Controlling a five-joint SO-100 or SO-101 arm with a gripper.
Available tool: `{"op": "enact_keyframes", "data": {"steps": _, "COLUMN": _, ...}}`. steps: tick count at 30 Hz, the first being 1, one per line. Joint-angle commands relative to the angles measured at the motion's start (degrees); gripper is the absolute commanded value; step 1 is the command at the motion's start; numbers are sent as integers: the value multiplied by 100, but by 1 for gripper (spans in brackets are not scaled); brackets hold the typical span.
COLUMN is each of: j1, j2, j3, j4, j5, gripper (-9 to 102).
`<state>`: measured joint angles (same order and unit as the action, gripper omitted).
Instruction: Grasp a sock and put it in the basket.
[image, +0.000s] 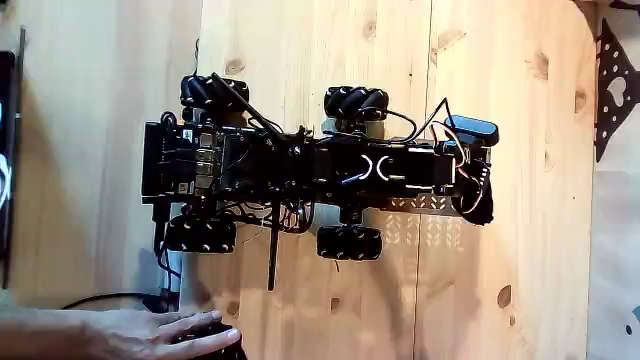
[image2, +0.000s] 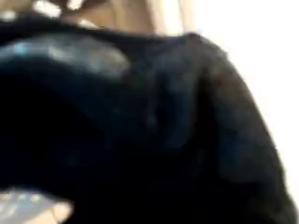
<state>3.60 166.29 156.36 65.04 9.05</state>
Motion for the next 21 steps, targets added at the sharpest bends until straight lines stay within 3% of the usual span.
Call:
{"op": "enact_keyframes", "data": {"steps": 1, "j1": 53, "j2": 44, "j3": 18, "j4": 176, "j5": -334, "gripper": 0}}
{"op": "enact_keyframes", "data": {"steps": 2, "j1": 97, "j2": 0, "j3": 44, "j4": 211, "j5": -413, "gripper": 0}}
{"op": "enact_keyframes", "data": {"steps": 5, "j1": 167, "j2": -105, "j3": 360, "j4": 114, "j5": -756, "gripper": 15}}
{"op": "enact_keyframes", "data": {"steps": 10, "j1": 404, "j2": -255, "j3": 1055, "j4": -756, "j5": -1635, "gripper": 15}}
{"op": "enact_keyframes", "data": {"steps": 12, "j1": 501, "j2": -439, "j3": 1072, "j4": -879, "j5": -1802, "gripper": 23}}
{"op": "enact_keyframes", "data": {"steps": 21, "j1": 114, "j2": 229, "j3": 1072, "j4": 176, "j5": -2092, "gripper": 25}}
